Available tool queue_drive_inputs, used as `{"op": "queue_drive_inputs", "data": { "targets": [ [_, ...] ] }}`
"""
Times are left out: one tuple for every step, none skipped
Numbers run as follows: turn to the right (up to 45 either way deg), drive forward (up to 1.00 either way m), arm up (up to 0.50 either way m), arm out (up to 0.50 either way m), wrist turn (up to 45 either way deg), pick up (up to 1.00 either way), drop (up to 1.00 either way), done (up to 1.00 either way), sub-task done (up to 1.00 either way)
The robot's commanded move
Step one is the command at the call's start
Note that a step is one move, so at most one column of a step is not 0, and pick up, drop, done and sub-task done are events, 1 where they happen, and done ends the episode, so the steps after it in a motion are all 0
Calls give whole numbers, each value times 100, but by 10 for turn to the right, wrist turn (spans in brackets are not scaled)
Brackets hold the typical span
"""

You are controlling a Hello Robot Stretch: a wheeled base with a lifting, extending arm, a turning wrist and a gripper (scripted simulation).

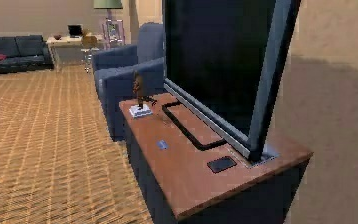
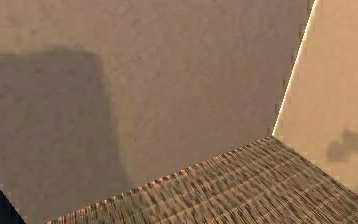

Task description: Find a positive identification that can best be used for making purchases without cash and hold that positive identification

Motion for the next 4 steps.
{"op": "queue_drive_inputs", "data": {
  "targets": [
    [-450,0,0,0,0,0,0,0,0],
    [-450,0,0,0,0,0,0,0,0],
    [-30,0,0,0,0,0,0,0,0],
    [450,0,0,0,0,0,0,0,0]
  ]
}}
